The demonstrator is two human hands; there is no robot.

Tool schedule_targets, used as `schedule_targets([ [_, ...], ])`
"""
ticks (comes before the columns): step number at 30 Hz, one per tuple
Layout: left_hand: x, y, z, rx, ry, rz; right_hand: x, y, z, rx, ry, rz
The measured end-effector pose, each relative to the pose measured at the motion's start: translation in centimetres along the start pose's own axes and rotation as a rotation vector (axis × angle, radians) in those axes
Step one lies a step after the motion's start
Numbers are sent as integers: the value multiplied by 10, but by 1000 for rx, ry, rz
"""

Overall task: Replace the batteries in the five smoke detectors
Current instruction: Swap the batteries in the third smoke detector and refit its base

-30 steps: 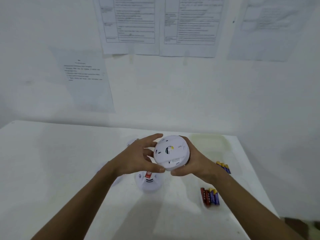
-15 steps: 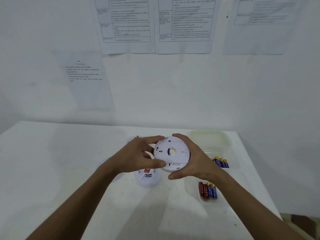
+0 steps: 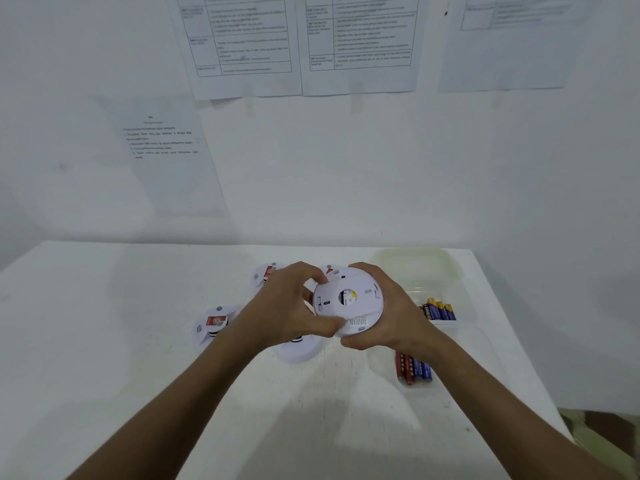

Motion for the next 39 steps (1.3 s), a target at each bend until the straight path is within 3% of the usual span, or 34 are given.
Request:
schedule_targets([
  [13,-14,1,24,91,358,145,-16,-22,-4,-30,-14,57],
  [28,-14,10,47,146,87,109,-32,-31,-25,-135,-55,112],
  [33,-12,13,46,180,123,95,-35,-29,-21,-108,-78,123],
  [39,-19,17,52,238,432,135,-35,-26,-11,-76,-74,94],
])
Point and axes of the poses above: each hand's wrist, its own y-axis towards the middle knuckle, its own z-axis out of the palm, x = y × z, the point moved 8 cm from there along y, towards the middle knuckle, and after that the axes turned 1 degree about -z, right-handed, at the moved point
